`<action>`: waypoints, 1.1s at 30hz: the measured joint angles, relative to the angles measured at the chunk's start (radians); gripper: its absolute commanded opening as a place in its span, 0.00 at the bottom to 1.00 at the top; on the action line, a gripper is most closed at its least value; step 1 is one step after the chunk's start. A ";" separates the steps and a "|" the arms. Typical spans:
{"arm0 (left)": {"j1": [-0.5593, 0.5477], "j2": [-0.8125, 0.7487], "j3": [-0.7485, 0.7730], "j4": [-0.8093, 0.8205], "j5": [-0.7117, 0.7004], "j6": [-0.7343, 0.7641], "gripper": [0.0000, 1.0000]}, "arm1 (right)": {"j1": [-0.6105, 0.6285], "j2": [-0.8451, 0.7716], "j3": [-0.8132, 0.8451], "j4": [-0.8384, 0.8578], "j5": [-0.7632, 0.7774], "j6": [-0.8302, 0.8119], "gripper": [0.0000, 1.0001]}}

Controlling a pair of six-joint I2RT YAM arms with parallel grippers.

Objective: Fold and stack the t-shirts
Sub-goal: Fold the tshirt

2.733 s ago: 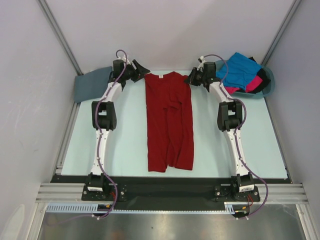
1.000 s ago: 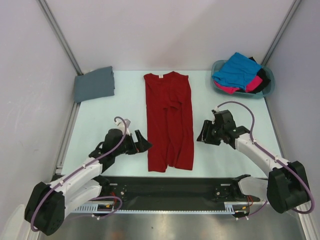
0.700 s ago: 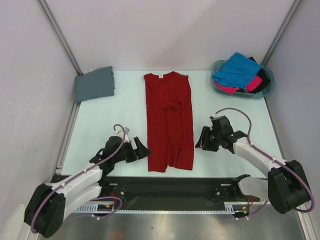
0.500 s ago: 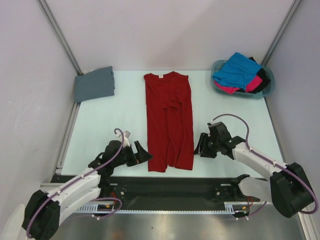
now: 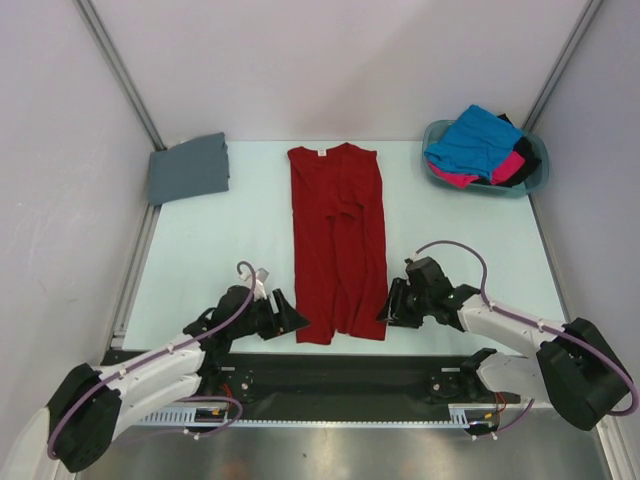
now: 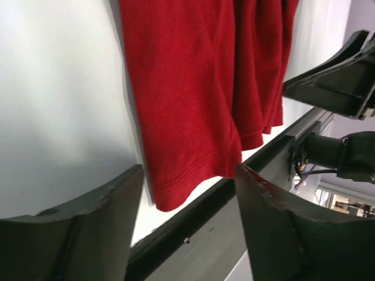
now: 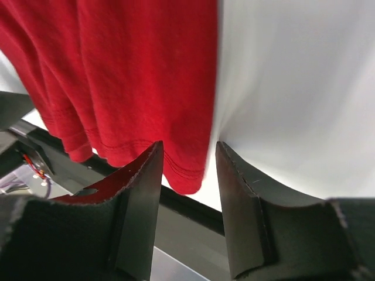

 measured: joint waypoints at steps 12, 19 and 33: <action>-0.055 0.138 0.016 0.045 -0.032 -0.027 0.19 | 0.018 0.039 -0.034 0.127 -0.013 0.046 0.18; -0.061 0.132 0.024 0.003 -0.044 -0.019 0.01 | 0.044 0.033 -0.048 0.122 0.002 0.069 0.00; -0.066 0.063 0.183 -0.358 -0.121 0.089 0.00 | 0.183 -0.211 0.025 -0.299 0.311 0.170 0.00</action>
